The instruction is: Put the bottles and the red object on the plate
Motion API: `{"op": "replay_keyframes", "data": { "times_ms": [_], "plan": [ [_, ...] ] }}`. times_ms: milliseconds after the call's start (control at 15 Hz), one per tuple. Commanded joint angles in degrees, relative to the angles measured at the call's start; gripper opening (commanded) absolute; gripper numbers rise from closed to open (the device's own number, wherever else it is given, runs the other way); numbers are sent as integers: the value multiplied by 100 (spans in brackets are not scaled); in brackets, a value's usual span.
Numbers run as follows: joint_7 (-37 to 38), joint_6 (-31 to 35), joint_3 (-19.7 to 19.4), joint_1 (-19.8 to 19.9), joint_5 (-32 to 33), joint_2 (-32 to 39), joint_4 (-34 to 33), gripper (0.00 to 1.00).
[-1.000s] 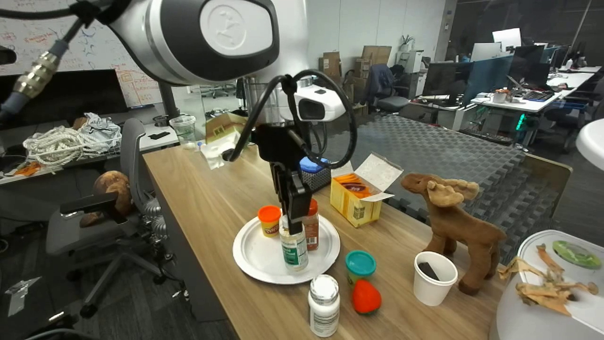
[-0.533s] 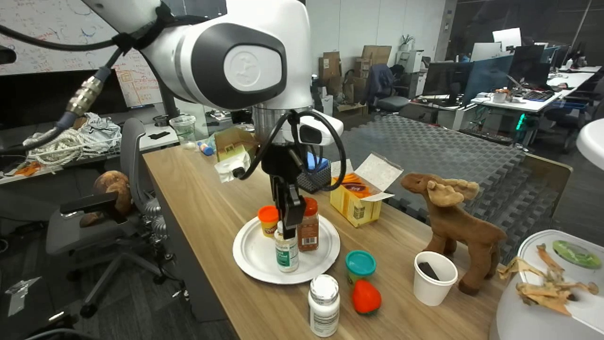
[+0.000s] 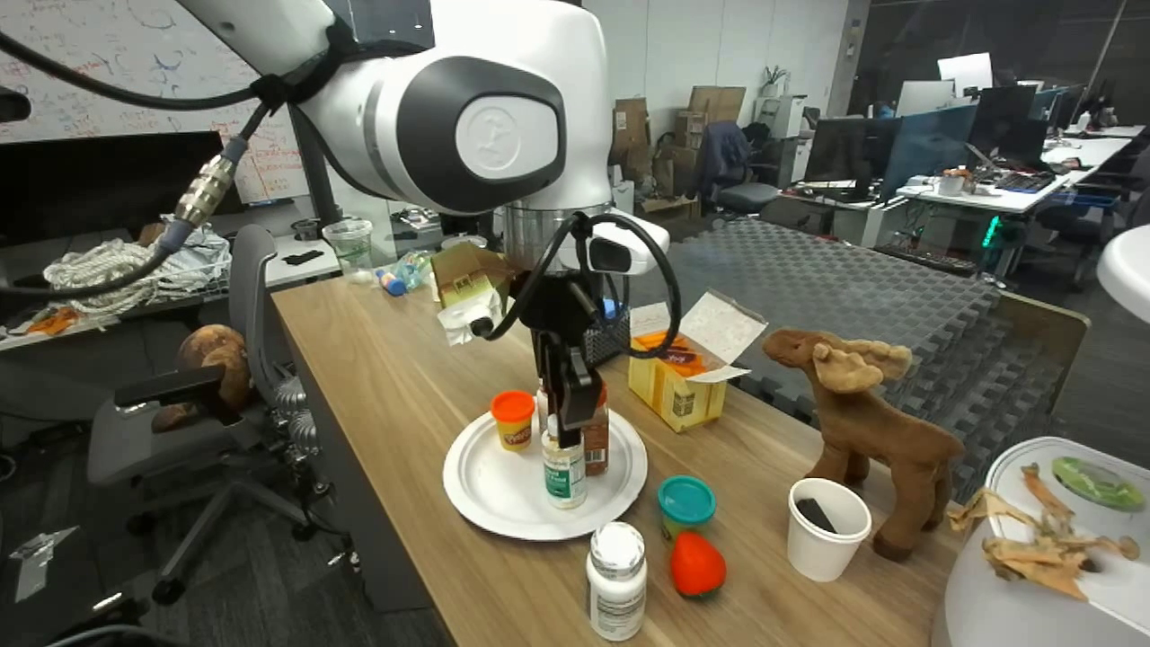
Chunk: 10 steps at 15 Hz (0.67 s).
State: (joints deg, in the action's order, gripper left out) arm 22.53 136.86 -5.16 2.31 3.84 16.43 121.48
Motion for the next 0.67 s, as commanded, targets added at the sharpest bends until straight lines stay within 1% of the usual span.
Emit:
{"op": "replay_keyframes", "data": {
  "times_ms": [0,67,133,200,267,333,600],
  "plan": [
    [86,88,-95,-81,-15,71,-136,15],
    [87,87,-104,-81,-9,63,-125,15],
    [75,73,-105,-78,-16,49,-116,24],
    [73,70,-114,-75,-6,47,-111,55],
    [69,54,-122,-71,-3,34,-111,56],
    [36,17,-122,-61,-22,6,-110,62],
    [122,-77,-234,-64,93,-181,-83,93]
  ]
}}
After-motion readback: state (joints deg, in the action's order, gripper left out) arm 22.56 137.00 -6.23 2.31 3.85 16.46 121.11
